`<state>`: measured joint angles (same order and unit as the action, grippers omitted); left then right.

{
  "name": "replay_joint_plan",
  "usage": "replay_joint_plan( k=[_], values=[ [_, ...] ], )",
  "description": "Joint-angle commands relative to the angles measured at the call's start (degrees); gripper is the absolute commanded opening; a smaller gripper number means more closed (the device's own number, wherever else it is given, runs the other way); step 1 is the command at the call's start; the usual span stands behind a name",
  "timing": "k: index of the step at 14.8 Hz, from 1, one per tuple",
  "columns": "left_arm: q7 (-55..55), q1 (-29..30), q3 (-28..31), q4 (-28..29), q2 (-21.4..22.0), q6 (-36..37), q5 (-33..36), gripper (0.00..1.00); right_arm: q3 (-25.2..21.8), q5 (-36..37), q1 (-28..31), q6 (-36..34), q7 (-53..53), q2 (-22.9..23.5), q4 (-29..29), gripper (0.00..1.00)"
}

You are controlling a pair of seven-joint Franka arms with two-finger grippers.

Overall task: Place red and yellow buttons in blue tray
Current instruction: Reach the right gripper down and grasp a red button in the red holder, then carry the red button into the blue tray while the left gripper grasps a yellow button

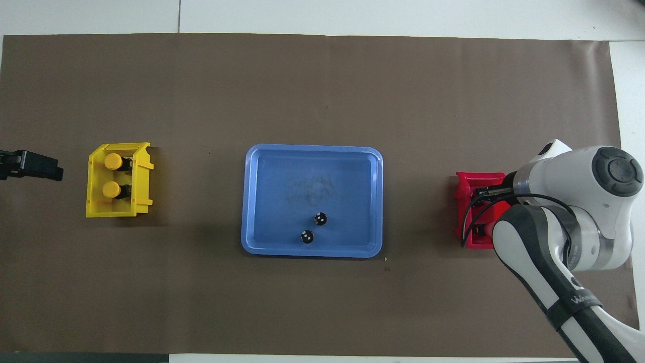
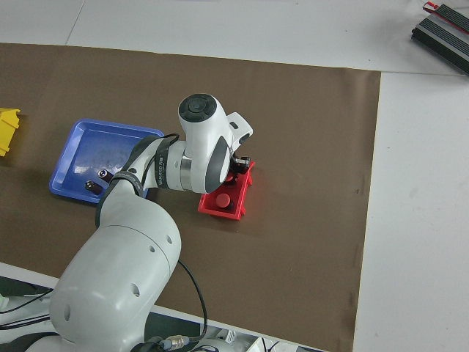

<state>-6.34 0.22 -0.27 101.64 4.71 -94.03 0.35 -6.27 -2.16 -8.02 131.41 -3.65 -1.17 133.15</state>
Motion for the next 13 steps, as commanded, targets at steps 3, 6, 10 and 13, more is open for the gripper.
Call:
replay_joint_plan(
  k=[3,6,10,13],
  values=[
    [0.45,-0.04,0.36,3.21,2.06,-4.4,0.35,0.98,0.12,-1.09,0.55,-0.62,-1.88,0.12,-0.95,0.19],
    [0.8,0.22,0.45,5.31,1.8,-9.22,0.26,0.97,0.12,-0.3,0.91,-13.85,-1.8,3.27,-12.17,0.19],
    [5.8,0.22,0.45,11.99,-1.09,-21.78,-1.06,0.88,0.38,-0.56,-1.72,-27.51,0.39,9.16,-30.99,0.19],
    [8.1,-0.3,0.45,12.44,-6.1,-25.66,-1.06,0.76,0.38,-0.91,-10.4,-26.65,14.14,11.19,-35.5,0.19]
  ],
)
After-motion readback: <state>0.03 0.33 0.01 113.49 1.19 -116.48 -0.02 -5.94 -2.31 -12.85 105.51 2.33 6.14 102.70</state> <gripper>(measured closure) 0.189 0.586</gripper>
